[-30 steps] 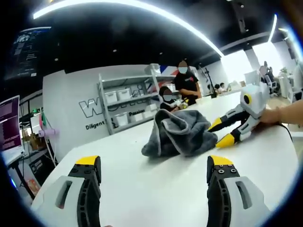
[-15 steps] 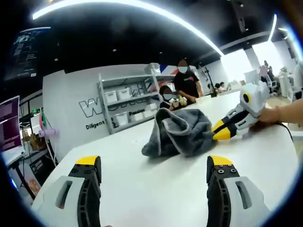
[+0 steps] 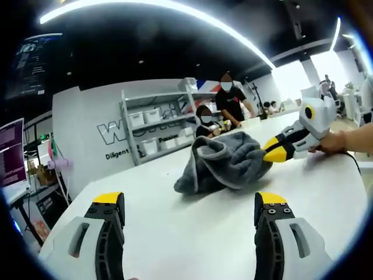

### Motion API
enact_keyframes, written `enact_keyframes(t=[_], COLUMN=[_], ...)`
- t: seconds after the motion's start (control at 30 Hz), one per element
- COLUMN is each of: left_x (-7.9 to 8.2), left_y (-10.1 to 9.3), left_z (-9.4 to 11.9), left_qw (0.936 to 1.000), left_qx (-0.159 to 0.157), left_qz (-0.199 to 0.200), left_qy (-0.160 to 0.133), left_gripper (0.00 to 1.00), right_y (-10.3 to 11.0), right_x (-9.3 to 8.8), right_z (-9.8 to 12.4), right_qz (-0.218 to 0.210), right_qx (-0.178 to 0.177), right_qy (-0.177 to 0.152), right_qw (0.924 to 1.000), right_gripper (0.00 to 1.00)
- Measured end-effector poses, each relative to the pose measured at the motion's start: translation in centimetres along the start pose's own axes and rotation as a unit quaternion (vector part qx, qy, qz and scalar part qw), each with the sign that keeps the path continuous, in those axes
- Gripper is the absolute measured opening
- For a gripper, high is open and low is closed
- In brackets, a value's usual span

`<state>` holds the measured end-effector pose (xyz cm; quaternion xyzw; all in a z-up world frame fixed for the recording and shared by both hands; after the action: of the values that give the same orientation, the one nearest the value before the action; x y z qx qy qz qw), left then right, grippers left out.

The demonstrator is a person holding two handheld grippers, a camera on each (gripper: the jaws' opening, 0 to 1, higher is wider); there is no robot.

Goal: Fold the towel on the table until its edges align and the towel forms a compact rectangular stack.

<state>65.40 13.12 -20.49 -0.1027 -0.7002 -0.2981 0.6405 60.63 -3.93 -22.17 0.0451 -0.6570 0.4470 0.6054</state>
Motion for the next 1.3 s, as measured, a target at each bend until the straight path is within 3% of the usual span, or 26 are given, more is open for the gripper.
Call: enact_keyframes(t=[0.1, 0.33, 0.47, 0.73, 0.87, 0.97, 1.07, 1.13, 1.3], left_x=[-0.1, 0.1, 0.3, 0.9, 0.9, 0.7, 0.7, 0.9, 0.9], left_y=[0.0, 0.0, 0.1, 0.4, 0.0, -0.2, -0.2, -0.2, -0.1], left_z=[-0.1, 0.0, 0.0, 0.1, -0.1, -0.2, -0.2, -0.2, -0.1], left_qw=[1.0, 1.0, 1.0, 0.9997, 0.9999, 0.9999, 0.9999, 0.9999, 0.9999], left_qx=[-0.001, 0.001, 0.002, 0.004, -0.001, -0.005, -0.006, -0.006, -0.004], left_qz=[-0.003, -0.001, 0.0, 0.012, 0.003, -0.003, -0.007, -0.005, -0.002], left_qy=[0.002, -0.001, -0.005, -0.019, -0.016, -0.012, -0.011, -0.014, -0.015], left_gripper=[0.9, 0.9, 0.9, 0.9, 0.9, 0.9, 0.9, 0.9, 0.9], right_y=[-0.1, -0.5, 0.6, -0.4, -1.4, -4.3, -5.7, -5.9, -6.7], right_x=[0.4, 1.7, 2.3, 1.9, 3.2, 4.8, 6.3, 7.4, 10.4], right_z=[0.0, 0.3, -0.6, -2.0, -1.8, -2.2, -1.3, -0.5, 1.0], right_qz=[0.03, 0.057, 0.129, 0.173, 0.199, 0.2, 0.194, 0.194, 0.233], right_qx=[-0.006, -0.025, -0.018, -0.015, -0.01, -0.025, -0.045, -0.05, -0.062], right_qy=[0.003, -0.014, 0.007, 0.041, 0.057, 0.058, 0.056, 0.056, 0.062], right_qw=[0.9995, 0.998, 0.9914, 0.984, 0.9782, 0.9778, 0.9784, 0.9782, 0.9685], right_gripper=[0.01, 0.01, 0.01, 0.01, 0.01, 0.01, 0.01, 0.01, 0.01])
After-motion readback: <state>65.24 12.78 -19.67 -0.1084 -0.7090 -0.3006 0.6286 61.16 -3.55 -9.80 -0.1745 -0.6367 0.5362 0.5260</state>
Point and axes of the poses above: the point that each gripper's makers call its tool centre point, and the gripper's own axes: z roughly backward along the fingers, y roughly to its left, x roughly out of its top, the point moved 1 cm from there along z, roughly backward along the fingers, and after that the axes turned 9 degrees about x, right-handed, at the moved point
